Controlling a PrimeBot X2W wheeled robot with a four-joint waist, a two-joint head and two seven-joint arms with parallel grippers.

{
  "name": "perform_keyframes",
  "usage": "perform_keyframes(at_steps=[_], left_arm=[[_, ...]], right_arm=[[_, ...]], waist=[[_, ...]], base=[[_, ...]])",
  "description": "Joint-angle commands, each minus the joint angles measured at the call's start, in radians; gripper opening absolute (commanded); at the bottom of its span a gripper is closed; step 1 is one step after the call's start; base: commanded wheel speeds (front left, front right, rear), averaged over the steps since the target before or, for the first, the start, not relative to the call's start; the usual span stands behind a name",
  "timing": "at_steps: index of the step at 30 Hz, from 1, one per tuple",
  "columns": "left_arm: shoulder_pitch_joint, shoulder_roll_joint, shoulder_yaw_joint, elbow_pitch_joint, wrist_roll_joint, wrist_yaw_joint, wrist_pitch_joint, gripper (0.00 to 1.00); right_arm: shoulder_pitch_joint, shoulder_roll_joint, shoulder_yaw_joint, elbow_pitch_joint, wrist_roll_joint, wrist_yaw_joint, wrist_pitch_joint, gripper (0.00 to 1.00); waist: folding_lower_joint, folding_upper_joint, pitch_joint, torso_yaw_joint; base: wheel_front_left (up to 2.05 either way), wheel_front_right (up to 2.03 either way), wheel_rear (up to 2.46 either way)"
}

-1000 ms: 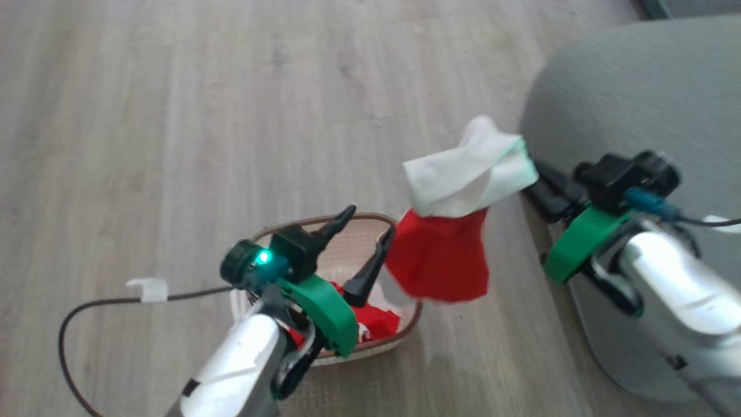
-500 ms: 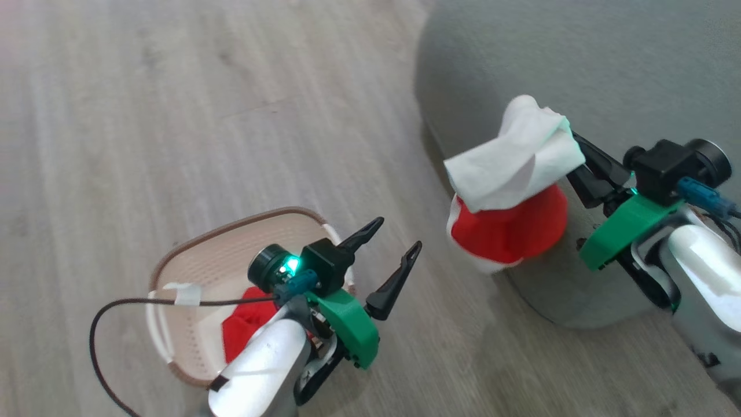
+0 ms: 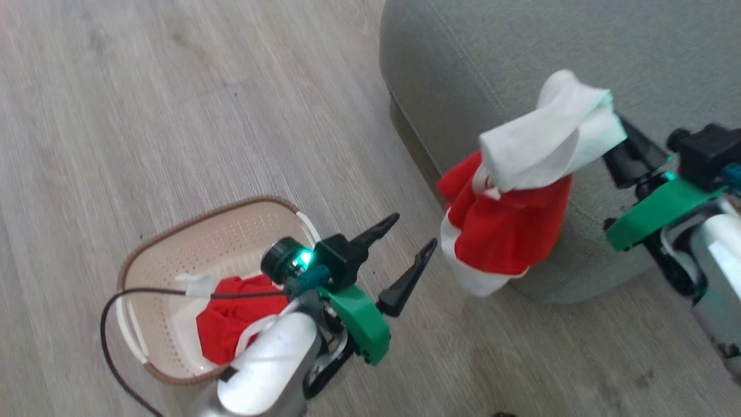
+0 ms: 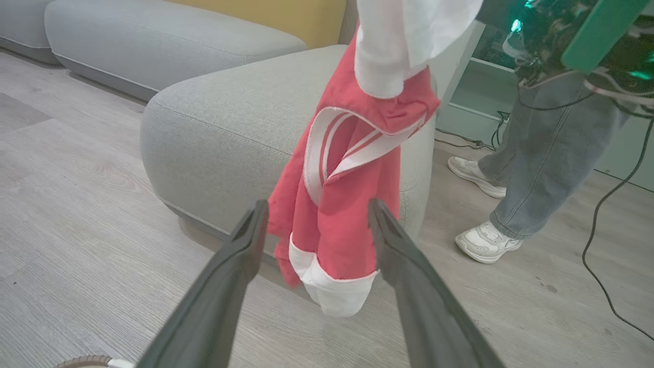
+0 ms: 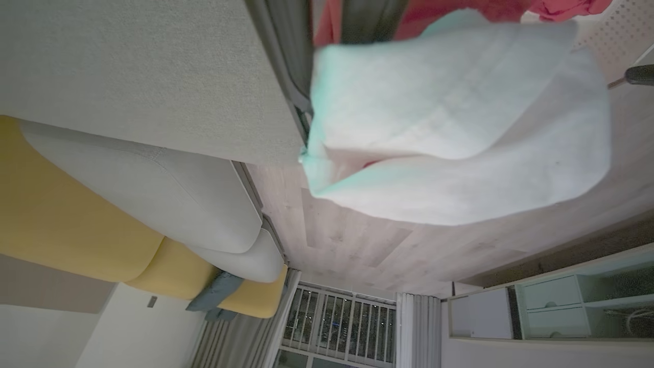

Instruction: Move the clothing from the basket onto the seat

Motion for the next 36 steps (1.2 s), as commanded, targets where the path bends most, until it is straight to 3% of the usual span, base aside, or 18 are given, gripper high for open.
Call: perform_keyframes(at_steps=[1,5,11,16,22,26,30,36], left_arm=[[-0.051,-0.001,0.031,-0.03,0.0,0.0,-0.006,1.0],[-0.074,0.007,0.038,-0.037,-0.003,0.003,0.001,1.0],[-0.109,0.016,0.047,-0.056,0.004,0.009,-0.001,1.0],[-0.131,0.021,0.043,-0.06,0.018,0.009,-0.009,1.0],[-0.15,0.034,0.033,-0.071,0.028,0.003,-0.015,1.0],[-0.138,0.037,0.015,-0.08,0.029,-0.003,-0.019,1.0],[-0.144,0.039,0.006,-0.099,0.04,-0.004,-0.02,1.0],[-0.138,0.042,-0.007,-0.112,0.043,-0.007,-0.022,1.0]], right_arm=[[-0.009,-0.008,-0.015,-0.022,0.008,0.0,-0.009,0.0],[-0.081,0.012,-0.064,0.031,-0.007,0.0,-0.009,0.0],[-0.271,0.031,-0.285,0.108,-0.062,0.0,-0.009,0.0],[-0.484,-0.029,-0.444,0.232,-0.094,0.0,-0.009,0.0],[-0.748,-0.165,-0.631,0.371,-0.159,0.0,0.037,0.0],[-0.865,-0.212,-0.737,0.445,-0.226,0.0,0.055,0.0],[-0.915,-0.222,-0.795,0.484,-0.29,0.0,0.074,0.0],[-0.84,-0.149,-0.946,0.605,-0.387,0.0,0.029,0.0]], waist=[[0.0,0.0,0.029,0.011],[0.0,0.0,0.092,0.035],[0.0,0.0,0.206,0.102],[0.0,0.0,0.304,0.169],[0.0,0.0,0.407,0.241],[0.0,0.0,0.437,0.276],[0.0,0.0,0.498,0.288],[0.0,0.0,0.574,0.293]], base=[[0.0,0.0,0.0],[0.0,0.0,0.0],[0.0,0.0,0.0],[0.0,0.0,0.0],[0.0,0.0,0.0],[0.0,0.0,0.0],[0.0,0.0,0.0],[0.0,0.0,0.0]])
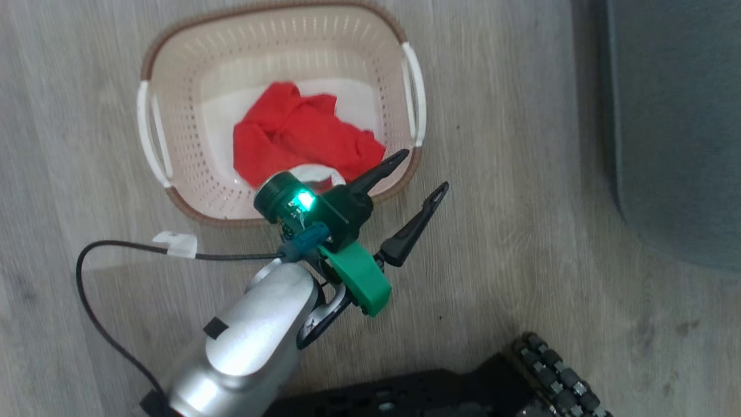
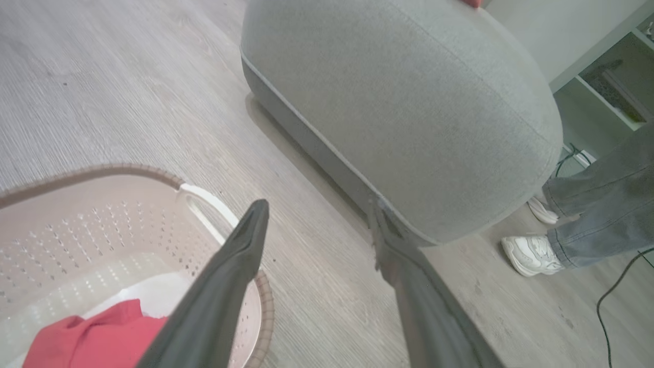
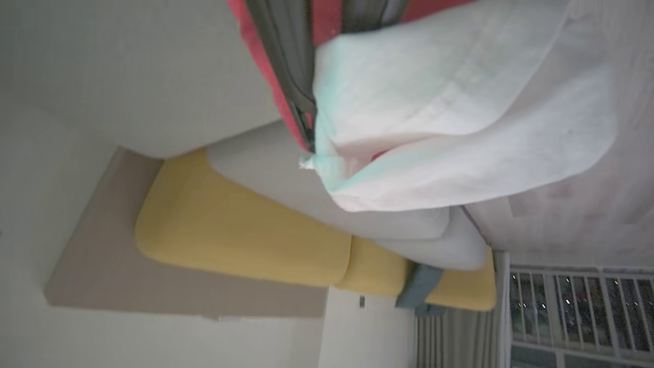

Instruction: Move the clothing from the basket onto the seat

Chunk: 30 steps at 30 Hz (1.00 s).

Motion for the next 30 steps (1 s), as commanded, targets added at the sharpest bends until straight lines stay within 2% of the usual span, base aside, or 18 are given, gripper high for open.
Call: perform_keyframes(at_steps=[1,7,8,9,10,11,17,22,26,30], left_arm=[[0.006,0.01,0.009,-0.036,0.014,-0.006,-0.011,1.0],[0.022,0.038,0.016,-0.034,0.014,-0.001,-0.012,1.0],[0.026,0.042,0.019,-0.035,0.013,-0.001,-0.012,1.0],[0.029,0.045,0.022,-0.035,0.011,-0.001,-0.012,1.0],[0.031,0.047,0.025,-0.035,0.009,0.0,-0.012,1.0],[0.031,0.048,0.028,-0.032,0.007,0.001,-0.012,1.0],[0.032,0.024,0.055,-0.028,-0.006,0.007,-0.012,1.0],[0.019,0.004,0.088,-0.014,-0.012,0.014,-0.012,1.0],[0.053,-0.007,0.125,0.012,-0.032,0.019,-0.012,1.0],[0.088,-0.012,0.162,0.027,-0.042,0.02,-0.012,1.0]], right_arm=[[0.034,-0.016,-0.04,-0.013,-0.019,0.0,-0.016,0.0],[0.103,0.056,-0.173,0.052,-0.117,0.0,-0.041,0.01],[0.108,0.066,-0.188,0.056,-0.131,0.0,-0.042,0.14],[0.113,0.073,-0.197,0.06,-0.148,0.0,-0.043,0.4],[0.116,0.08,-0.202,0.065,-0.164,0.0,-0.044,0.9],[0.12,0.088,-0.2,0.075,-0.18,0.0,-0.044,1.0],[0.149,0.116,-0.079,0.128,-0.241,0.0,-0.043,1.0],[0.217,0.132,0.043,0.117,-0.197,0.0,-0.044,1.0],[0.337,0.177,0.118,0.069,-0.133,0.0,-0.045,1.0],[0.481,0.216,0.188,-0.042,-0.059,0.0,-0.045,1.0]], waist=[[-0.0002,0.0,0.043,0.004],[-0.0002,0.0,0.053,-0.021],[-0.0002,0.0,0.048,-0.026],[-0.0002,0.0,0.043,-0.031],[-0.0002,0.0,0.038,-0.036],[-0.0002,0.0,0.03,-0.041],[-0.0002,0.0,-0.047,-0.054],[-0.0002,0.0,-0.115,-0.046],[-0.0002,0.0,-0.206,-0.042],[-0.0002,0.0,-0.281,-0.026]], base=[[0.0,0.0,0.0],[0.0,0.0,0.0],[0.0,0.0,0.0],[0.0,0.0,0.0],[0.0,0.0,0.0],[0.0,0.0,0.0],[0.0,0.0,0.0],[0.0,0.0,0.0],[0.0,0.0,0.0],[0.0,0.0,0.0]])
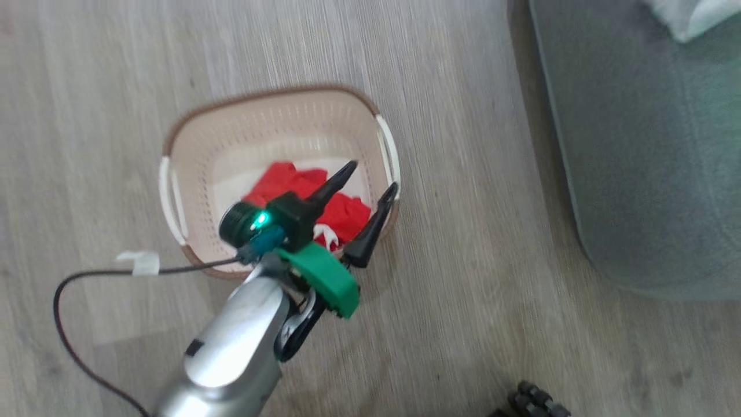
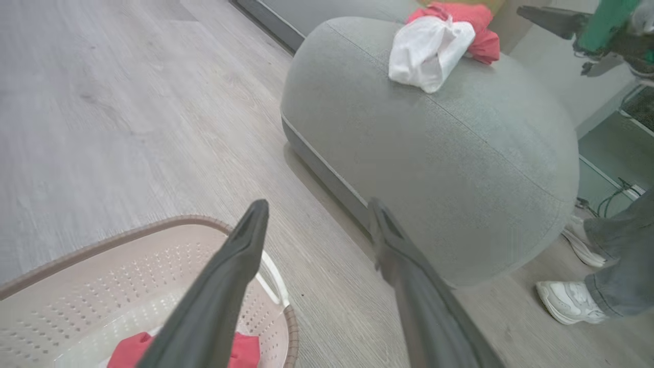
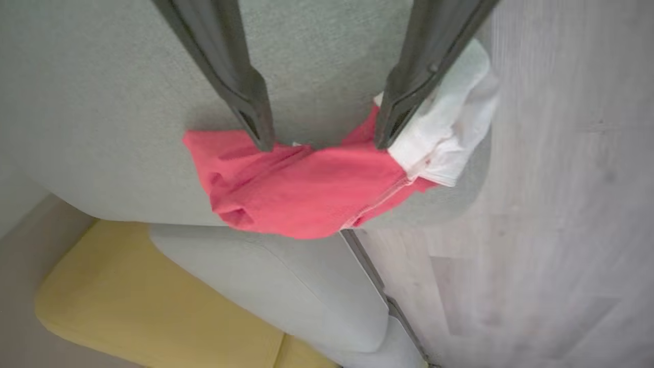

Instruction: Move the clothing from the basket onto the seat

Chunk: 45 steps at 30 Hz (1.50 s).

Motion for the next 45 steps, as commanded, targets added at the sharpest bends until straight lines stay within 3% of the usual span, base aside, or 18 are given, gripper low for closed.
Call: perform_keyframes(at_steps=[1,8,14,19,30,45], left_arm=[[0.016,-0.002,0.044,-0.023,-0.004,0.002,-0.012,1.0],[0.111,-0.011,0.128,-0.015,-0.008,0.007,-0.012,1.0],[0.163,-0.013,0.235,0.005,-0.008,0.024,-0.012,1.0],[0.213,0.002,0.337,0.029,0.018,0.051,-0.012,1.0],[0.343,0.008,0.475,0.02,0.09,0.06,-0.012,1.0],[0.398,-0.024,0.609,-0.019,0.136,0.035,-0.012,1.0]], right_arm=[[0.046,-0.008,0.03,-0.068,0.031,0.0,-0.009,1.0],[0.304,0.051,0.129,-0.278,0.173,0.0,-0.009,1.0],[0.501,0.1,0.215,-0.505,0.185,0.0,-0.009,1.0],[0.641,0.17,0.274,-0.607,0.171,0.0,-0.009,1.0],[0.835,0.317,0.286,-0.668,0.073,0.0,-0.009,1.0],[0.839,0.34,0.25,-0.626,0.031,0.0,-0.009,1.0]], waist=[[0.0001,0.0,-0.071,0.021],[0.0001,0.0,-0.219,0.073],[0.0001,0.0,-0.332,0.135],[0.0001,0.0,-0.413,0.169],[0.0001,0.0,-0.515,0.173],[0.0001,0.0,-0.525,0.162]], base=[[0.0,0.0,0.0],[0.0,0.0,0.0],[0.0,0.0,0.0],[0.0,0.0,0.0],[0.0,0.0,0.0],[0.0,0.0,0.0]])
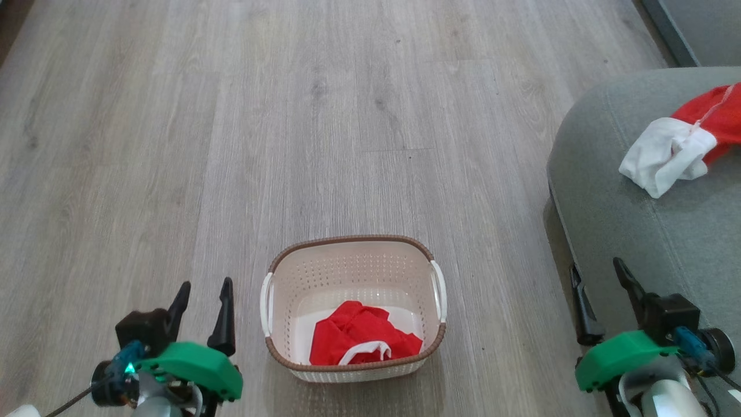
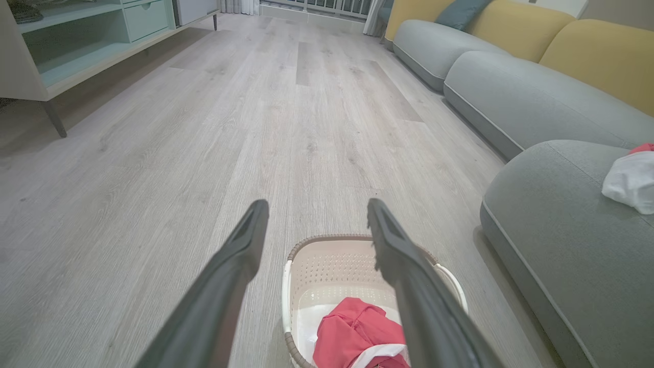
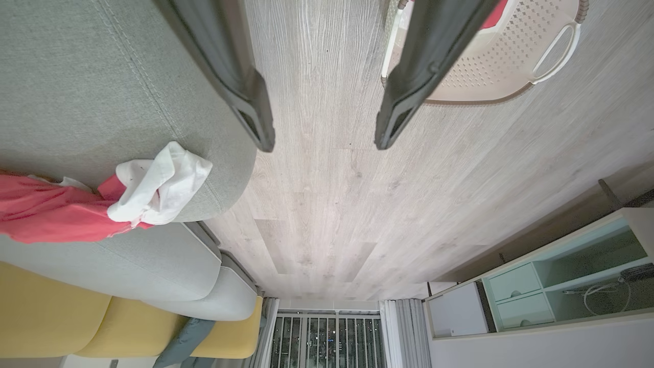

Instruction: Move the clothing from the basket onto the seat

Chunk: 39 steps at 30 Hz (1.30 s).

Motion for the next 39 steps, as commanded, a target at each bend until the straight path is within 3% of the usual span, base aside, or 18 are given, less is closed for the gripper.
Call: perform_keyframes(at_steps=[1,27,32,39], left_arm=[[-0.034,0.002,0.043,-0.034,0.011,-0.01,-0.013,1.0],[-0.043,-0.007,0.053,-0.026,0.038,-0.037,-0.013,1.0],[-0.127,-0.004,0.01,0.001,0.073,-0.047,-0.013,1.0],[-0.394,0.017,-0.102,0.079,0.149,-0.064,0.034,1.0]], right_arm=[[-0.043,-0.002,0.02,-0.024,-0.008,0.0,-0.009,1.0],[-0.053,0.012,0.03,-0.037,-0.007,0.0,-0.009,1.0],[-0.126,0.007,0.022,-0.073,-0.005,0.0,-0.009,1.0],[-0.326,0.004,0.031,-0.149,-0.003,0.0,-0.009,1.0]], waist=[[0.0001,-0.0001,0.002,0.004],[0.0001,-0.0001,0.03,0.004],[0.0001,-0.0001,0.16,-0.017],[0.0001,-0.0001,0.448,-0.061]], base=[[0.0,0.0,0.0],[0.0,0.0,0.0],[0.0,0.0,0.0],[0.0,0.0,0.0]])
